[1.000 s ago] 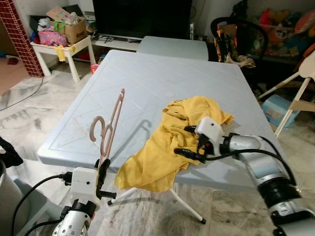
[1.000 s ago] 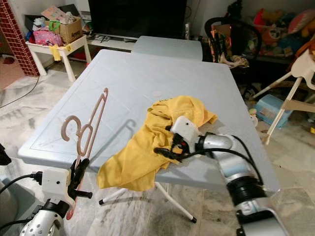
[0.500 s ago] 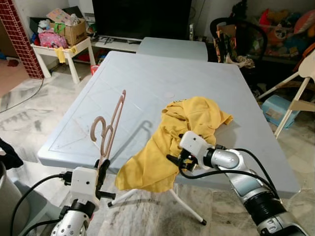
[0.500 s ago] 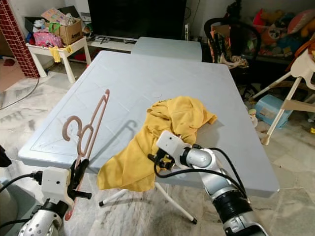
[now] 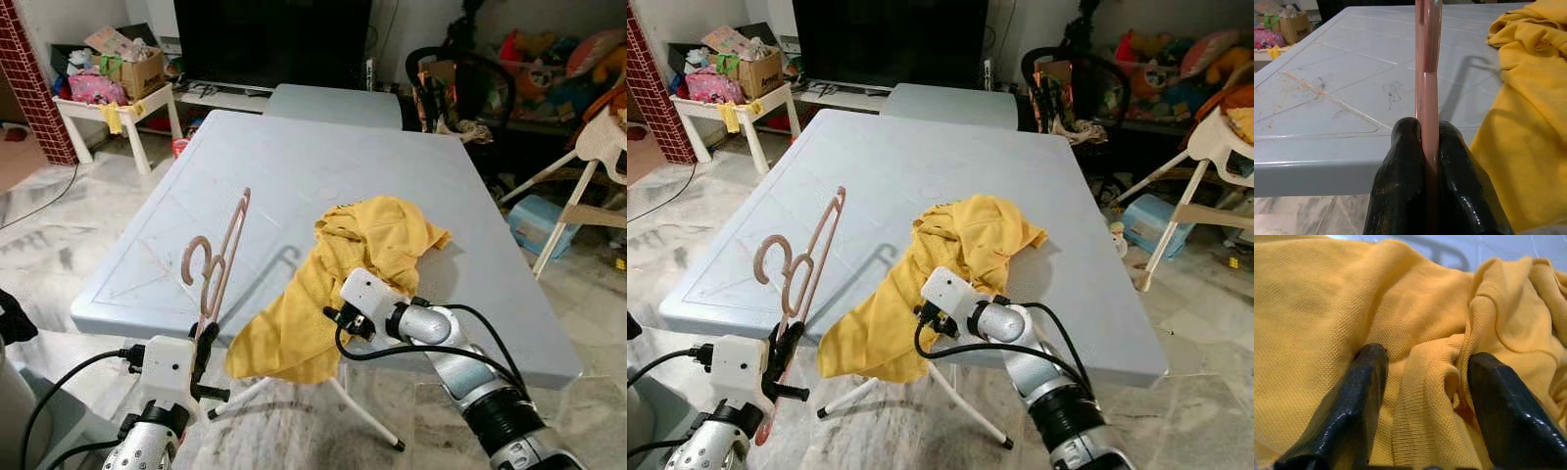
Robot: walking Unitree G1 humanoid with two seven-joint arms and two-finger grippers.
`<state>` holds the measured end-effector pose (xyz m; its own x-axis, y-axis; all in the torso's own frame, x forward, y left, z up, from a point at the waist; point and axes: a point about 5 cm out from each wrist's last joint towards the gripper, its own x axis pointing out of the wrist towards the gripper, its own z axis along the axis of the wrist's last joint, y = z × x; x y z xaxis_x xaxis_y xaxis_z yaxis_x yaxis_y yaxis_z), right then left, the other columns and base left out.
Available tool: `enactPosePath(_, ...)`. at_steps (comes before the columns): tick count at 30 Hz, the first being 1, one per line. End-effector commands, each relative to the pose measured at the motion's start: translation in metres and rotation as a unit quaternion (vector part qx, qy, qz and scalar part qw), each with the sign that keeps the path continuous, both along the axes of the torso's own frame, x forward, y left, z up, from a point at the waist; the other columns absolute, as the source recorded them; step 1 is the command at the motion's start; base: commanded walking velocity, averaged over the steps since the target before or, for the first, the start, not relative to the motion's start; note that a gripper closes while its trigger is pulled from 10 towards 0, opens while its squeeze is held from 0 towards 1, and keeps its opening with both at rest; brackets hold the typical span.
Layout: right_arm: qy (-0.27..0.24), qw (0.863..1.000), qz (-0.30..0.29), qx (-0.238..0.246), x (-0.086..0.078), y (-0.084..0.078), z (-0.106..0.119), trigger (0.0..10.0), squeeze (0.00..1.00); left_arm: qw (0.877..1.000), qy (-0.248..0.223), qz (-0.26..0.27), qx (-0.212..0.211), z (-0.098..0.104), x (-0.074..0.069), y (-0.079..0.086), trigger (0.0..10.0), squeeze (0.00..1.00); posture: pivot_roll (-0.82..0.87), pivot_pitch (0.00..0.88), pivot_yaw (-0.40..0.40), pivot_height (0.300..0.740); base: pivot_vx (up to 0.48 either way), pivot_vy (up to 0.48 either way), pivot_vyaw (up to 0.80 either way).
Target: Hang hanger
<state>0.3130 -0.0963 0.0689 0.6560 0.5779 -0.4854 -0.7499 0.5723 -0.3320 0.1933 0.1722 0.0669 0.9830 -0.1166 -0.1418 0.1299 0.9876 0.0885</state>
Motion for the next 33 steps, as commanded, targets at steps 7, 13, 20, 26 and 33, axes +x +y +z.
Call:
enactPosePath(7, 0.087, 0.993, -0.074, -0.023, -0.01, -0.009, -0.039, 0.0, 0.0, 1.0, -0.006, -0.002, 0.002, 0.006, 0.001, -0.001, 10.0, 0.0, 0.06, 0.0, -0.045, 0.74, 0.0, 0.0, 0.0)
enactPosePath(13, 0.062, 0.992, -0.106, 0.011, 0.004, 0.002, -0.029, 0.0, 0.0, 1.0, -0.02, 0.006, -0.012, 0.015, 0.005, -0.002, 10.0, 0.0, 0.07, 0.0, -0.051, 0.74, 0.0, 0.0, 0.0)
enactPosePath(20, 0.04, 0.99, -0.133, 0.035, 0.012, -0.002, -0.021, 0.0, 0.0, 0.999, -0.038, -0.009, -0.035, 0.027, 0.011, -0.008, 10.0, 0.0, 0.06, 0.0, -0.047, 0.74, 0.121, 0.0, 0.0)
enactPosePath(26, 0.04, 0.988, -0.145, 0.034, 0.01, -0.011, -0.027, 0.0, 0.0, 0.999, -0.029, -0.013, -0.039, 0.025, 0.014, -0.008, 10.0, 0.0, 0.04, 0.0, -0.038, 0.74, 0.297, 0.259, 0.0)
enactPosePath(33, 0.036, 0.988, -0.144, 0.036, 0.01, -0.011, -0.027, 0.0, 0.0, 0.999, -0.022, -0.008, -0.029, 0.019, 0.017, -0.01, 10.0, 0.0, 0.04, 0.0, -0.04, 0.74, 0.042, 0.034, 0.0)
